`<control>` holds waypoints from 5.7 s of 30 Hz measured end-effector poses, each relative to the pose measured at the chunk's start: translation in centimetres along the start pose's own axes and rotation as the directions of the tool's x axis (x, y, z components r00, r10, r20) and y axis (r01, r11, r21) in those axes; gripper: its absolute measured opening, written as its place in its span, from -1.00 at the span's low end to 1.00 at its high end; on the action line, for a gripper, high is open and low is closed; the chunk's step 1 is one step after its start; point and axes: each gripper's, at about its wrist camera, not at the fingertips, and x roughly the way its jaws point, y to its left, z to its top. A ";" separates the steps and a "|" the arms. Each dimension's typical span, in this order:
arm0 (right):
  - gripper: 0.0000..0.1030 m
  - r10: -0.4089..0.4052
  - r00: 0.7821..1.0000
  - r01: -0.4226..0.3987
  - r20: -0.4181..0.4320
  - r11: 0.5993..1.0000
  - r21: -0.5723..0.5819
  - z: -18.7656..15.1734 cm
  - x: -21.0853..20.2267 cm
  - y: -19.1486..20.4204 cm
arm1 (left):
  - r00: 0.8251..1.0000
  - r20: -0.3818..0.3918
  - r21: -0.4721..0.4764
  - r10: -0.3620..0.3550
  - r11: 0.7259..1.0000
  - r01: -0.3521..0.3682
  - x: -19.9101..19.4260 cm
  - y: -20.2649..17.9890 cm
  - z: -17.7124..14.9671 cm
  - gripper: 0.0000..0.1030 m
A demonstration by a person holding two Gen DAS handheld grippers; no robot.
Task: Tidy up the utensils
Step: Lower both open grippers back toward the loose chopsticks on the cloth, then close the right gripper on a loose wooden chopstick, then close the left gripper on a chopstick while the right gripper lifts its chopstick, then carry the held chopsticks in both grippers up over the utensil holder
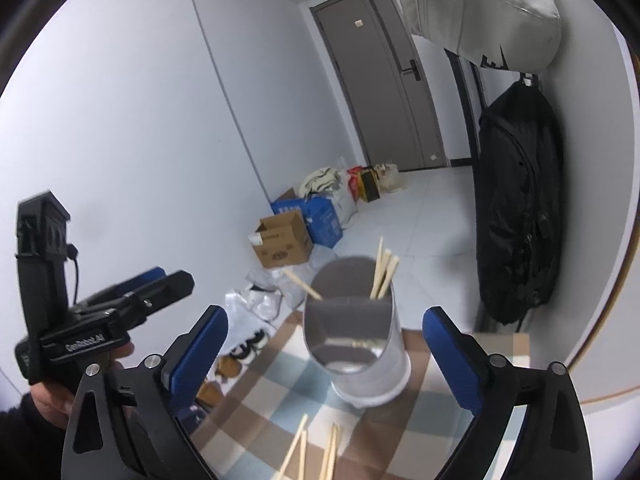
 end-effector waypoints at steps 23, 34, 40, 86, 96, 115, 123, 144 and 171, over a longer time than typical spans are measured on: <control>1.00 -0.014 0.957 -0.015 -0.290 0.995 -0.099 -9.7 5.6 1.8 | 0.984 -0.165 -0.144 0.071 0.985 -0.095 1.5 5.3 -9.5 0.87; 0.27 -0.017 0.864 -0.070 -0.503 0.985 -0.155 -12.4 11.6 4.0 | 0.976 -0.182 -0.187 0.117 0.971 -0.151 1.6 7.0 -9.6 0.87; 0.08 -0.127 0.824 -0.076 -0.551 0.941 -0.330 -13.9 14.8 6.3 | 0.974 -0.199 -0.203 0.111 0.967 -0.152 2.2 8.1 -9.8 0.87; -0.89 -0.009 0.943 -0.016 -0.332 0.997 -0.072 -8.5 10.0 3.5 | 0.954 -0.296 -0.230 0.056 0.965 -0.128 4.6 8.3 -10.5 0.87; -0.89 -0.012 0.991 0.011 -0.130 1.000 -0.004 -6.1 4.8 0.7 | 0.899 -0.436 -0.117 0.048 0.987 -0.109 7.9 4.5 -11.8 0.84; -0.89 0.004 1.000 -0.004 0.028 1.000 0.005 -5.4 -0.2 -1.2 | 0.800 -0.589 -0.080 0.113 0.977 -0.198 11.9 2.3 -12.7 0.05; -0.89 -0.002 0.999 0.002 0.044 1.000 0.010 -5.3 -1.1 -1.7 | 0.787 -0.601 -0.035 0.142 0.979 -0.203 12.5 1.4 -12.7 -0.52; -0.89 -0.013 0.999 0.013 0.045 1.000 0.016 -5.4 -1.1 -1.7 | 0.896 -0.430 -0.202 0.116 0.954 -0.220 9.0 2.8 -9.3 -0.95; -0.89 0.006 0.998 -0.003 0.056 0.998 -0.056 -1.8 -1.4 2.4 | 0.990 -0.138 -0.181 0.029 0.982 -0.054 1.3 2.1 -3.7 -0.96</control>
